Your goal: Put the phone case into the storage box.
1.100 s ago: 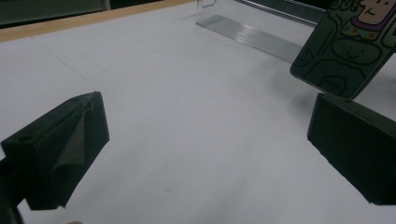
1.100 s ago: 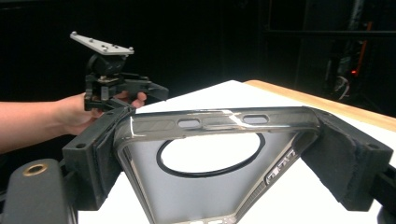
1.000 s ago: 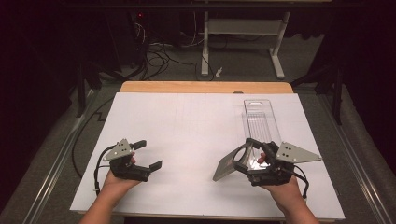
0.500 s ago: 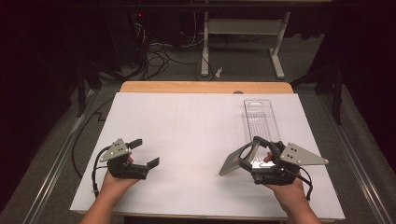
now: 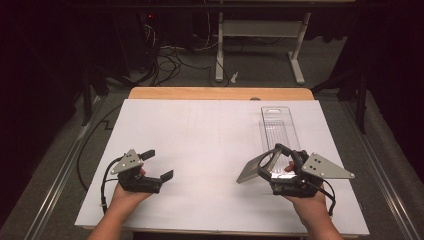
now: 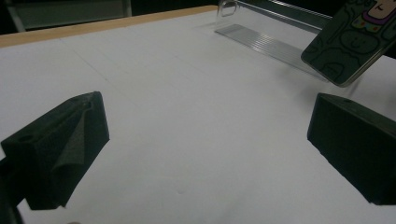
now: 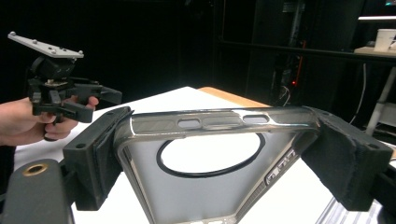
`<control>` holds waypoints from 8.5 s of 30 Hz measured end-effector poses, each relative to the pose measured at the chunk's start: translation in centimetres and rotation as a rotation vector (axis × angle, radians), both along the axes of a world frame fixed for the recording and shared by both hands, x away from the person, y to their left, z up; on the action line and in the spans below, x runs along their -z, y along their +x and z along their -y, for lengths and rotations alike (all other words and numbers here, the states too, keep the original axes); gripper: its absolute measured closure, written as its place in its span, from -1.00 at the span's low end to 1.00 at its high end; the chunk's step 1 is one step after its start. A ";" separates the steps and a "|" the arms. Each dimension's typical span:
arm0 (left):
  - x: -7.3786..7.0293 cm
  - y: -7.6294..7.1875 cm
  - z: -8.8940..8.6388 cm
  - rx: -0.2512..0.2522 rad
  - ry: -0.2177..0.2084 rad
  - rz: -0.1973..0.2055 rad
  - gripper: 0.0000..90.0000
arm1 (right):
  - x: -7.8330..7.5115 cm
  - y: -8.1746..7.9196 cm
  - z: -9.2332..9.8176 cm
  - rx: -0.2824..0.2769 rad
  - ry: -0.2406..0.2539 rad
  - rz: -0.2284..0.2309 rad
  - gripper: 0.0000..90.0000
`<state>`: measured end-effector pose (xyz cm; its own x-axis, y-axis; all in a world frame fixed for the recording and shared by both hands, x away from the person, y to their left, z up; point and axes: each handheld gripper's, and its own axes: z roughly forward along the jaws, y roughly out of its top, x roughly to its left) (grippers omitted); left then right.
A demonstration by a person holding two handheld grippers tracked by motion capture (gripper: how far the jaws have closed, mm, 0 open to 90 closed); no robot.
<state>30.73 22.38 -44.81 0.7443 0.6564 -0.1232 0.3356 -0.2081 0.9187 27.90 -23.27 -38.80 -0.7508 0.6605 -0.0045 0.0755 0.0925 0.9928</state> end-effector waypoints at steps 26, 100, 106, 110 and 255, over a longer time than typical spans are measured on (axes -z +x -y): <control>0.0 -0.1 0.1 -0.020 0.012 0.016 -1.00 | -2.1 -0.9 0.6 0.076 0.044 0.085 -0.70; -0.1 -0.2 0.4 -0.026 0.032 0.029 -0.99 | -4.5 -1.3 6.6 0.433 0.042 0.178 -0.70; -0.1 -0.1 0.5 -0.028 0.023 0.032 -0.99 | -5.1 -0.8 5.4 0.457 0.028 0.177 -0.70; -0.1 -0.1 0.4 -0.028 0.014 0.033 -0.99 | -5.3 0.3 4.4 0.483 0.018 0.159 -0.70; -0.7 0.1 -0.9 -0.041 -0.050 0.044 -1.00 | -1.6 21.9 -2.4 0.907 -0.212 -0.262 -0.70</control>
